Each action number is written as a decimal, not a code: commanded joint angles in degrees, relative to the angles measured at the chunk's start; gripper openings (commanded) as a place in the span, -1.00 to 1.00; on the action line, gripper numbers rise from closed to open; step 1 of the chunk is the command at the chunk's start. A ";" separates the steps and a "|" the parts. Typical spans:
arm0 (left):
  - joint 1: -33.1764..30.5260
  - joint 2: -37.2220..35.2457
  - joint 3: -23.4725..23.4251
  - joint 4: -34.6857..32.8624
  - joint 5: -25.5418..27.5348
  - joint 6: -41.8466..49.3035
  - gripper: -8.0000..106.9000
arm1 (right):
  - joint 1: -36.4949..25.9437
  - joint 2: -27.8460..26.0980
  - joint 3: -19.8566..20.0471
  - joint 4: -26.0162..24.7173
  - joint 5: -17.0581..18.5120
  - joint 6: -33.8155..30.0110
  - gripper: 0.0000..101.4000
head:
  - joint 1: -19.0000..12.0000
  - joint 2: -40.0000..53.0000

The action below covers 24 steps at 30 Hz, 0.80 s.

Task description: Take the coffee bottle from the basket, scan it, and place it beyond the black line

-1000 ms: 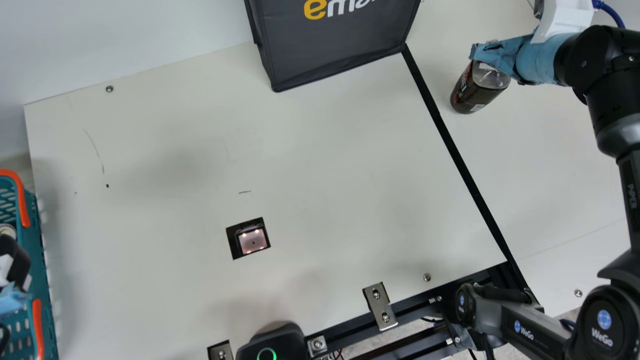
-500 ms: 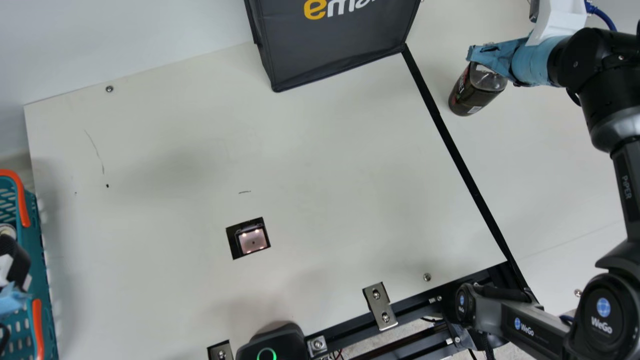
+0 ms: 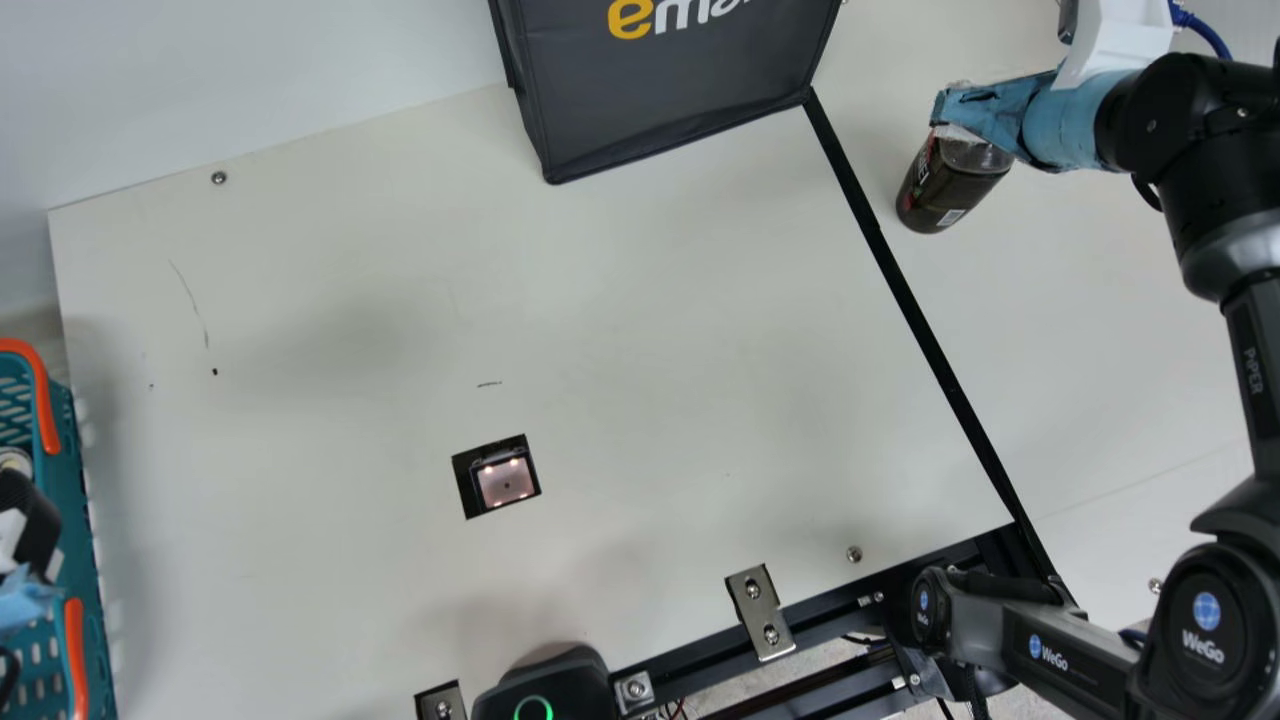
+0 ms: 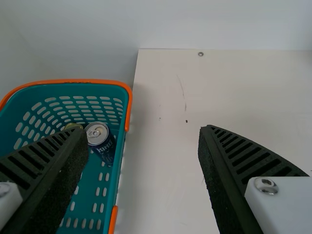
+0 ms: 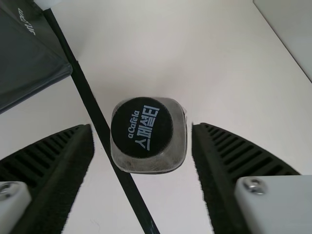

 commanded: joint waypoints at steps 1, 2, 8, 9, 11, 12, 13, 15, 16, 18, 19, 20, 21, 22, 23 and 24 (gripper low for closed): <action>0.00 0.00 0.00 0.00 0.00 0.00 0.71 | -0.03 -0.11 -0.33 0.13 0.30 -0.20 0.70 | -0.96 -0.05; 0.00 0.00 0.00 0.00 0.00 0.00 0.71 | -0.03 -0.17 -0.52 0.18 0.41 -0.23 0.77 | -0.96 -0.05; 0.00 0.00 0.00 0.00 0.00 0.00 0.71 | 0.13 -1.06 -1.79 0.71 1.35 -0.54 0.79 | -0.96 -0.05; 0.00 0.00 0.00 0.00 0.00 0.00 0.71 | 0.21 -1.26 -2.00 0.80 1.54 -0.59 0.79 | -0.96 -0.05; 0.00 0.00 0.00 0.00 0.00 0.00 0.71 | 0.39 -1.69 -2.39 1.02 1.92 -0.73 0.79 | -0.96 -0.05; 0.00 0.00 0.00 0.00 0.00 0.00 0.71 | 0.55 -1.93 -2.57 1.11 2.12 -0.76 0.79 | -0.96 -0.05; 0.00 0.00 0.00 0.00 0.00 0.00 0.71 | 0.70 -2.16 -2.73 1.22 2.31 -0.82 0.79 | -0.96 -0.05; 0.00 0.00 0.00 0.00 0.00 0.00 0.71 | 1.14 -2.72 -2.94 1.44 2.66 -0.93 0.79 | -0.96 -0.05; 0.00 0.00 0.00 0.00 0.00 0.00 0.71 | 1.41 -3.03 -2.99 1.55 2.80 -0.97 0.79 | -0.96 -0.05; 0.00 0.00 0.00 0.00 0.00 0.00 0.71 | 2.07 -3.67 -3.02 1.72 3.08 -0.99 0.79 | -0.96 -0.05; 0.00 0.00 0.00 0.00 0.00 0.00 0.71 | 2.44 -3.98 -3.02 1.78 3.20 -0.98 0.79 | -0.96 -0.05; 0.00 0.00 0.00 0.00 0.00 0.00 0.71 | 2.87 -4.32 -2.95 1.84 3.30 -0.97 0.79 | -0.96 -0.05; 0.00 0.00 0.00 0.00 0.00 0.00 0.71 | 3.30 -4.67 -2.86 1.90 3.39 -0.96 0.79 | -0.96 -0.05; 0.00 0.00 0.00 0.00 0.00 0.00 0.71 | 3.78 -5.02 -2.76 1.92 3.47 -0.91 0.79 | -0.96 -0.05; 0.00 0.00 0.00 0.00 0.00 0.00 0.71 | 4.24 -5.36 -2.64 1.94 3.54 -0.86 0.79 | -0.96 -0.05; 0.00 0.00 0.00 0.00 0.00 0.00 0.71 | 4.75 -5.71 -2.48 1.92 3.60 -0.75 0.79 | -0.96 -0.05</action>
